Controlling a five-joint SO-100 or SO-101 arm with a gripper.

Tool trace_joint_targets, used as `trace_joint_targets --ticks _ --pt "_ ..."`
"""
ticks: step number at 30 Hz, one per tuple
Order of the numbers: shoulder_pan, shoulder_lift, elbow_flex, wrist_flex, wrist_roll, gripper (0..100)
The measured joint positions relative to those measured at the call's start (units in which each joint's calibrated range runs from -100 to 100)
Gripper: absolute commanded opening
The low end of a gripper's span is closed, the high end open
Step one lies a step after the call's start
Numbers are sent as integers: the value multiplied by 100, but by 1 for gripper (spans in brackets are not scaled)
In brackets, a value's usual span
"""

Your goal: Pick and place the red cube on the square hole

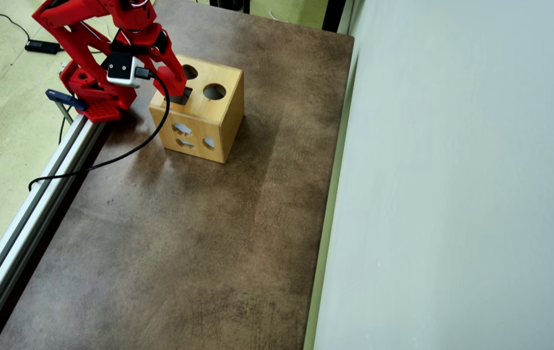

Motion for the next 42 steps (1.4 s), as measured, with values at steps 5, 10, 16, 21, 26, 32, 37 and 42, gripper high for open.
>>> trace_joint_targets --ticks 5,10,16,21,26,32,37,42 --pt "0 0 108 0 0 1" --pt "0 59 153 0 0 1" --pt "0 415 117 0 0 1" --pt "0 415 117 -8 -5 1" --pt "0 424 117 -202 -5 1" --pt "-14 432 126 -250 -5 1" --pt "-14 449 144 -250 -5 1" --pt "-14 449 172 -250 -5 1"
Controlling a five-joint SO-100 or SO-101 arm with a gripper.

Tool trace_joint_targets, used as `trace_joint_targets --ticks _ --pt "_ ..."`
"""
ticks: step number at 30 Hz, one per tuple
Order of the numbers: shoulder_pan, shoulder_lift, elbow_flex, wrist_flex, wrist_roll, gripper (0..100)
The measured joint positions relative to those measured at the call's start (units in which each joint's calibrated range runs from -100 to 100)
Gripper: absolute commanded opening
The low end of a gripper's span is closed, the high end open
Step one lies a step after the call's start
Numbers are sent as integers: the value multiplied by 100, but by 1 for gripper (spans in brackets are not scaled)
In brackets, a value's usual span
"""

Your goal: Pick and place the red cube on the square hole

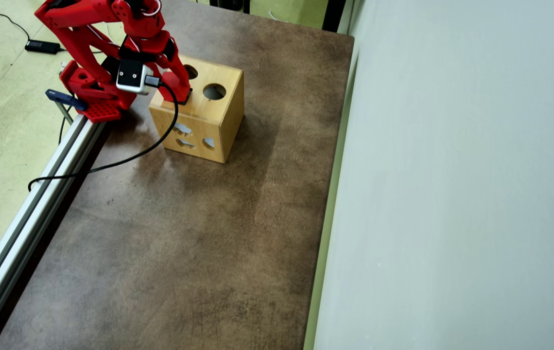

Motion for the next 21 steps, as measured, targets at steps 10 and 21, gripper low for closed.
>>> trace_joint_targets --ticks 10,21 --pt "0 17 325 -81 0 1" --pt "-29 610 262 -32 -5 1"
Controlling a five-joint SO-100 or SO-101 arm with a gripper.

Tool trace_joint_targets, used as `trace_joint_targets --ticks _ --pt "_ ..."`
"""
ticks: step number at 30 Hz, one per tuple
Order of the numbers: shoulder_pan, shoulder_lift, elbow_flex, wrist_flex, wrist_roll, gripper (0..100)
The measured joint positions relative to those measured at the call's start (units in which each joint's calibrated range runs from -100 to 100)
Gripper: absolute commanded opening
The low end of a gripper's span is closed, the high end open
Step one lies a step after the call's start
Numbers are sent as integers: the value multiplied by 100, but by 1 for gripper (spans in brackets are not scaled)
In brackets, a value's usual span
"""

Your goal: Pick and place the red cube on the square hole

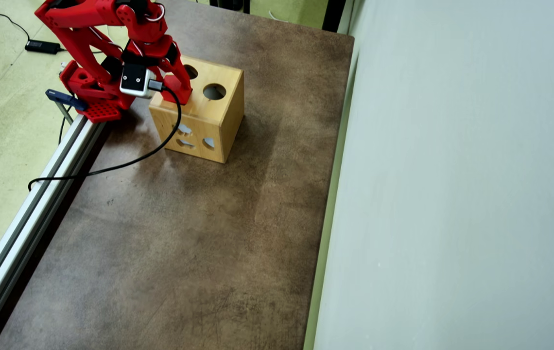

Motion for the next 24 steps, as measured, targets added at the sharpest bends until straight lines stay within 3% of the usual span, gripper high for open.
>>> trace_joint_targets --ticks 24 --pt "36 -136 -135 -24 -5 1"
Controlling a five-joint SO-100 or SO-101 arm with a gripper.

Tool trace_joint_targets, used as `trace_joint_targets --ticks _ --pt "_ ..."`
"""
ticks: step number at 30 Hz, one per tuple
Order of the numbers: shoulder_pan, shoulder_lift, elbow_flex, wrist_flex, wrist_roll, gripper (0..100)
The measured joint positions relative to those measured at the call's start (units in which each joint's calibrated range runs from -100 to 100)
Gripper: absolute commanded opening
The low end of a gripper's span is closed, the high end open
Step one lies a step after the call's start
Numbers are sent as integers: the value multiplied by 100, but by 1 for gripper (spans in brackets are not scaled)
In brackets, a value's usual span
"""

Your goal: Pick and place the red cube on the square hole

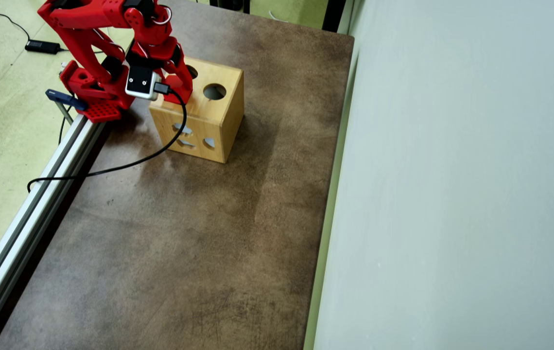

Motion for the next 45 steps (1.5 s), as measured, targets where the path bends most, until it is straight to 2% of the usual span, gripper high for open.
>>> trace_joint_targets --ticks 45 --pt "57 -288 -343 307 10 1"
